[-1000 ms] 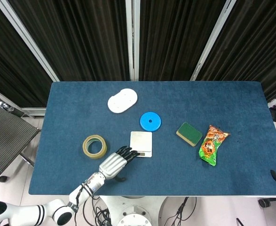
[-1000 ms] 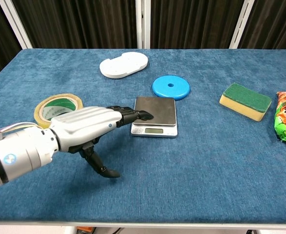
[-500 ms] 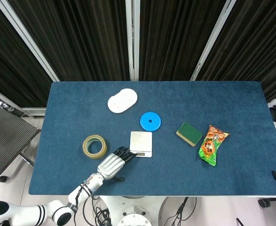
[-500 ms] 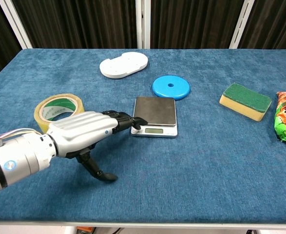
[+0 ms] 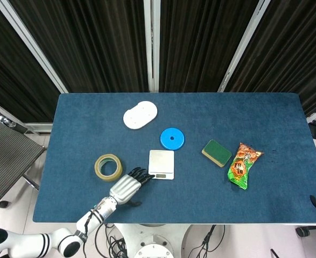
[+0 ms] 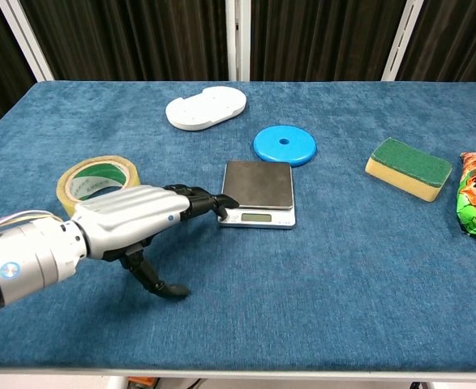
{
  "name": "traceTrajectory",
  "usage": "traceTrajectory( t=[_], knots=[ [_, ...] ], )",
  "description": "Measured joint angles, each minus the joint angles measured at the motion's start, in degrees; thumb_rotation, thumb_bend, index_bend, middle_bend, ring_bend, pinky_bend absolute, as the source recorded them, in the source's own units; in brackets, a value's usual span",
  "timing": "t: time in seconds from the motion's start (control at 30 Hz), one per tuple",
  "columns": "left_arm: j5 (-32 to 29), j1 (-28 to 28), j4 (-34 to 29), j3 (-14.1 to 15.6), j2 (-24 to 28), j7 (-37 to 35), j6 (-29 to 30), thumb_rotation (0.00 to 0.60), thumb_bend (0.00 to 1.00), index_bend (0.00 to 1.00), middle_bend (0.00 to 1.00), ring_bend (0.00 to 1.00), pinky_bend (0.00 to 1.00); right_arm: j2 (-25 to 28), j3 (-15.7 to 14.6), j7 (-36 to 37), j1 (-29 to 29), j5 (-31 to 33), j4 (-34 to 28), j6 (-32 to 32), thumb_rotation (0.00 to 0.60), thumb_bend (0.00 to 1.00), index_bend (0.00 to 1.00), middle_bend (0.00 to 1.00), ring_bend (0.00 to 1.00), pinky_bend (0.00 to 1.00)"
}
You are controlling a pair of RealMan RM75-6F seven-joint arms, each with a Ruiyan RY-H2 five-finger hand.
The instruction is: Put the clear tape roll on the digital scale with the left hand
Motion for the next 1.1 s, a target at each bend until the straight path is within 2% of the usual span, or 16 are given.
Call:
traceTrajectory(
  t=[0.7, 0.93, 1.1],
  knots=[
    [-2.9, -2.0, 1.8, 0.5, -1.4, 1.1, -2.9, 0.600, 0.20, 0.01, 0.14, 0.00, 0.00, -0.9, -0.6, 1.1, 0.0, 0.7, 2.5, -2.2, 0.600, 0.13, 0.00, 0.00, 0.00, 0.00],
    [-2.9, -2.2, -0.1, 0.1, -0.1, 1.6, -1.9, 0.600, 0.20, 0.01, 0.14, 0.00, 0.00, -0.9, -0.7, 1.2, 0.0, 0.3, 2.4, -2.0, 0.600, 0.13, 0.00, 0.00, 0.00, 0.00],
    [-1.9, -2.2, -4.0, -0.6, 2.3, 1.9, 0.0, 0.600, 0.20, 0.01, 0.14, 0.00, 0.00, -0.6, -0.7, 1.2, -0.2, 0.1, 1.8, -1.3, 0.600, 0.13, 0.00, 0.00, 0.00, 0.00]
  ],
)
